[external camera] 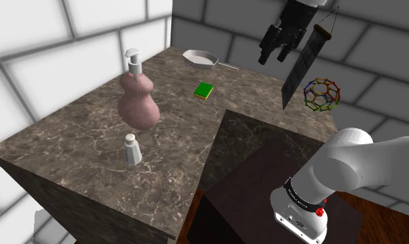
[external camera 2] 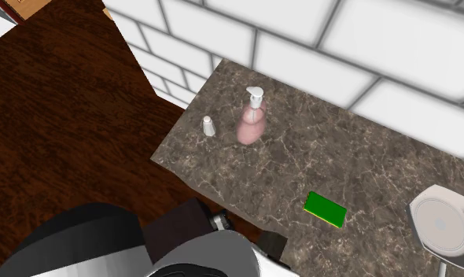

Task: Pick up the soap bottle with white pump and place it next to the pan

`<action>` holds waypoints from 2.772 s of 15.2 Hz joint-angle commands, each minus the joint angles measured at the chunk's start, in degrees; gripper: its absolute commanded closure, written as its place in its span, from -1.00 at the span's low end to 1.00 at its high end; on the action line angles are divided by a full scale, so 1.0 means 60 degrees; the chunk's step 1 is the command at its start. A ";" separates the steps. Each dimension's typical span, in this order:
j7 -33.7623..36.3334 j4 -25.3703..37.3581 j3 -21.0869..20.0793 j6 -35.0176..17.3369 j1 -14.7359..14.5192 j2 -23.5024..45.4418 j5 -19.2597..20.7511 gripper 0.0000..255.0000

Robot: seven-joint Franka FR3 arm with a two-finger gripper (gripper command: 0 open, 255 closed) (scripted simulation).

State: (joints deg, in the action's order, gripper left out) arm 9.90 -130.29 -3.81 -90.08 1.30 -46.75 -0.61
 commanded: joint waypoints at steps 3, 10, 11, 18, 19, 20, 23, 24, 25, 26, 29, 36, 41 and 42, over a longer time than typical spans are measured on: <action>-0.0106 -0.0211 -0.0119 -0.0692 -0.0181 0.0275 -0.0149 -1.00; -0.0523 -0.0603 -0.0580 -0.3054 -0.0802 0.1519 -0.0610 -1.00; -0.0588 -0.0615 -0.0651 -0.3380 -0.0888 0.1728 -0.0666 -1.00; -0.1045 -0.0404 -0.1177 -0.5528 -0.1445 0.3352 -0.0964 -1.00; -0.1109 -0.0334 -0.1256 -0.5812 -0.1517 0.3602 -0.0989 -1.00; -0.1173 -0.0255 -0.1337 -0.6090 -0.1587 0.3855 -0.1008 -1.00; -0.1351 0.0038 -0.1581 -0.6883 -0.1791 0.4630 -0.1027 -1.00; -0.1405 0.0154 -0.1664 -0.7133 -0.1856 0.4893 -0.1018 -1.00; -0.1457 0.0277 -0.1747 -0.7375 -0.1919 0.5157 -0.1002 -1.00; -0.1506 0.0409 -0.1832 -0.7610 -0.1980 0.5423 -0.0978 -1.00; -0.1629 0.0852 -0.2089 -0.8269 -0.2155 0.6228 -0.0848 -1.00; -0.1515 0.0987 -0.2252 -0.9039 -0.2201 0.7045 -0.0568 -1.00; -0.1425 0.0987 -0.2279 -0.9316 -0.2199 0.7331 -0.0437 -1.00; -0.1425 0.0987 -0.2278 -0.9316 -0.2199 0.7331 -0.0437 -1.00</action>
State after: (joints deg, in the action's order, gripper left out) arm 1.31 -124.36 -17.47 -145.91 -11.89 -2.81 -3.27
